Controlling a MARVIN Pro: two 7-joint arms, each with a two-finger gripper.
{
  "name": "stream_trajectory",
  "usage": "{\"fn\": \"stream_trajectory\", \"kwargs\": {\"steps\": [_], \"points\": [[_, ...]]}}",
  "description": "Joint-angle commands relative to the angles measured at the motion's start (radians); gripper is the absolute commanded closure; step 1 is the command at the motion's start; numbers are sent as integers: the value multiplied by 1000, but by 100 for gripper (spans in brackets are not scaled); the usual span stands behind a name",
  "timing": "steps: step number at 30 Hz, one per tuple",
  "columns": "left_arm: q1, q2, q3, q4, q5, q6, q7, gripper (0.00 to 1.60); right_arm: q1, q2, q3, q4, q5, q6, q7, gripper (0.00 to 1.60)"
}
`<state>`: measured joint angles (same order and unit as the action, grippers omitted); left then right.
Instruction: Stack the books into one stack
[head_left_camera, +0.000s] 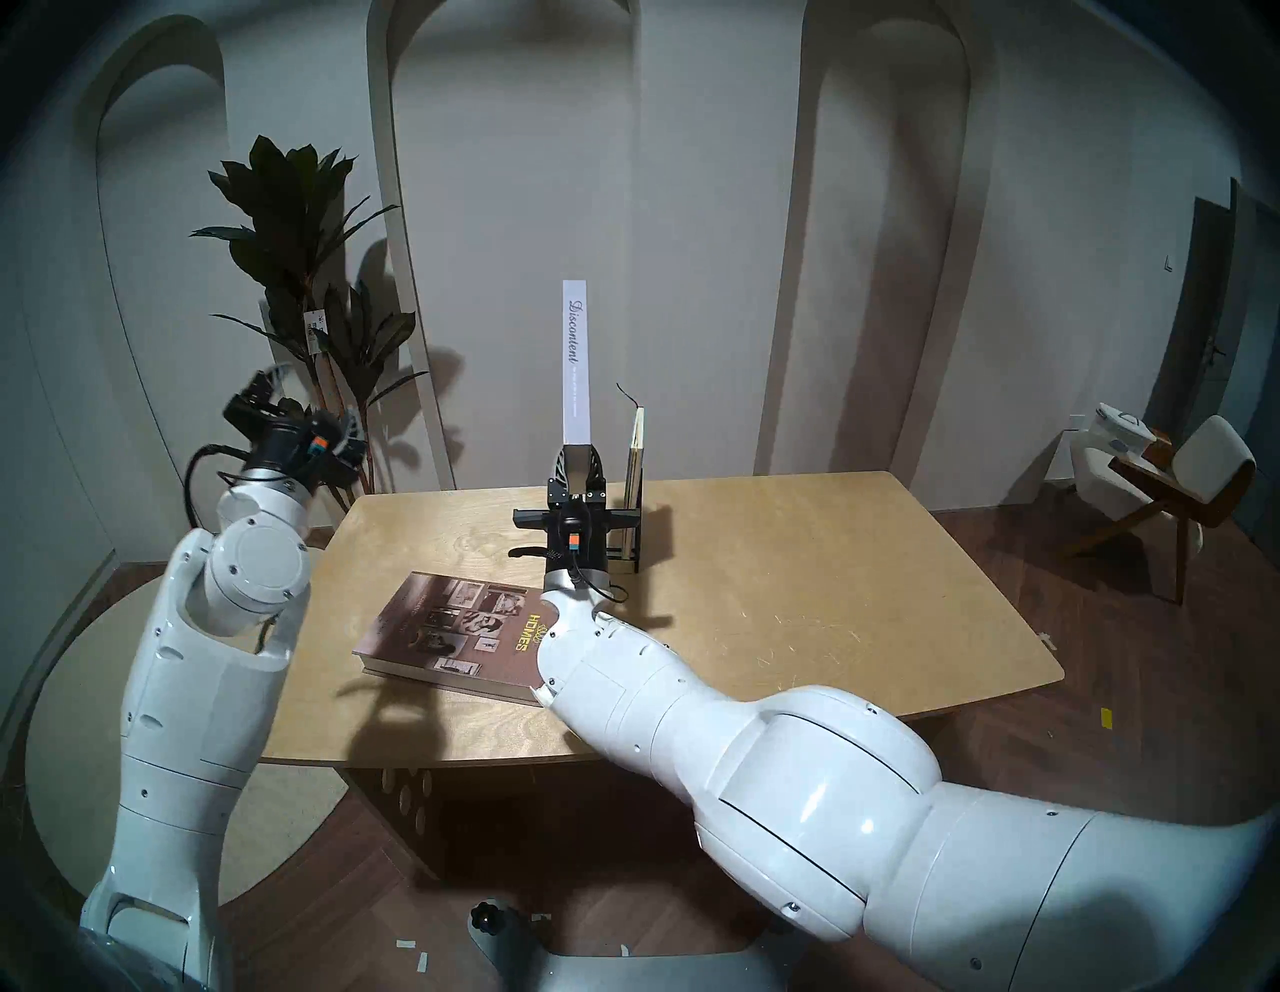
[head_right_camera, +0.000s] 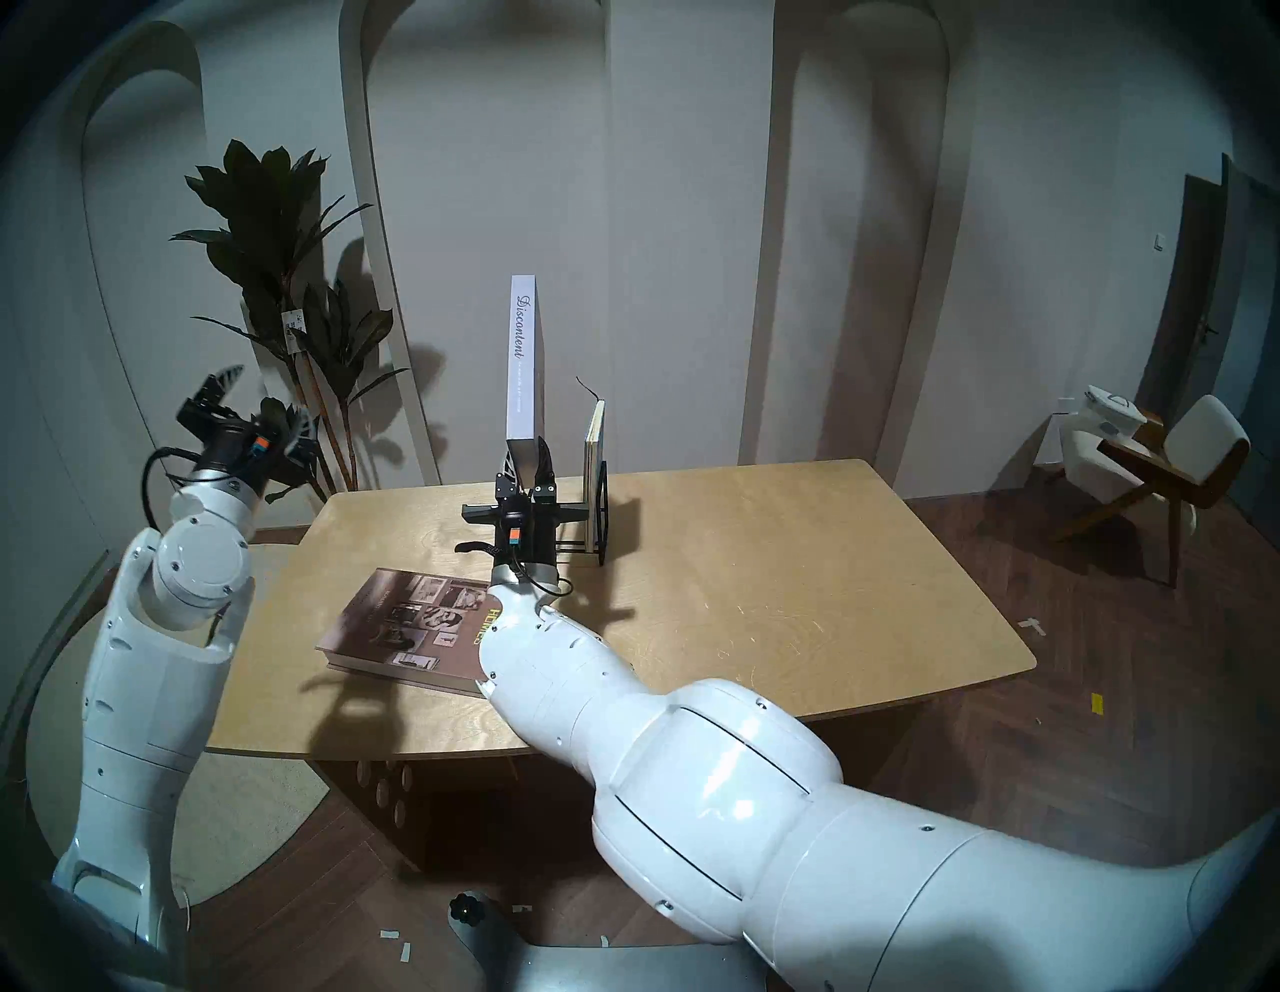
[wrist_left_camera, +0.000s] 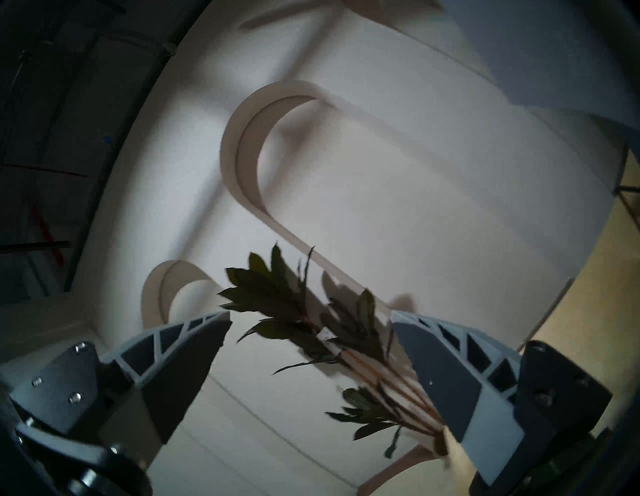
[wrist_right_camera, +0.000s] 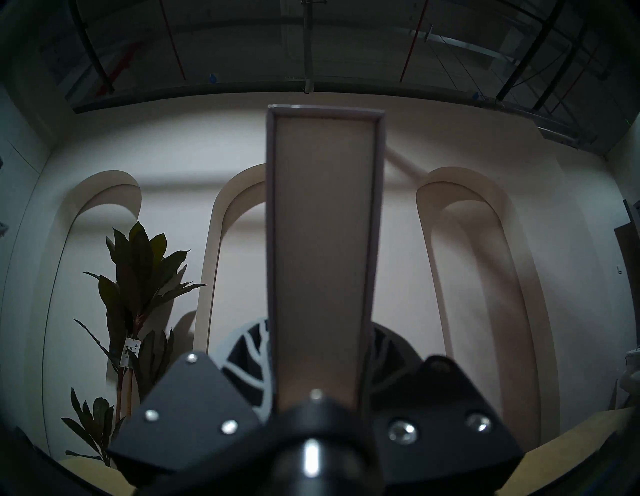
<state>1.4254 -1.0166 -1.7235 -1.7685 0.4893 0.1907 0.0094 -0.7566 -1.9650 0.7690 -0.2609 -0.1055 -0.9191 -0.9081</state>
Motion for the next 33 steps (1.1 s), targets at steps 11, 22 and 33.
{"fn": "stream_trajectory", "kwargs": {"steps": [11,22,33], "points": [[-2,74,-95,-29,2,-5,-53,0,10,128,-171,-68,-223,24,-11,160],[-16,66,-66,-15,-10,-15,-80,0,13,267,-273,-41,-357,99,-1,160],[-24,66,-44,-1,-27,-21,-102,0,24,366,-365,-59,-475,117,-6,160]]}}
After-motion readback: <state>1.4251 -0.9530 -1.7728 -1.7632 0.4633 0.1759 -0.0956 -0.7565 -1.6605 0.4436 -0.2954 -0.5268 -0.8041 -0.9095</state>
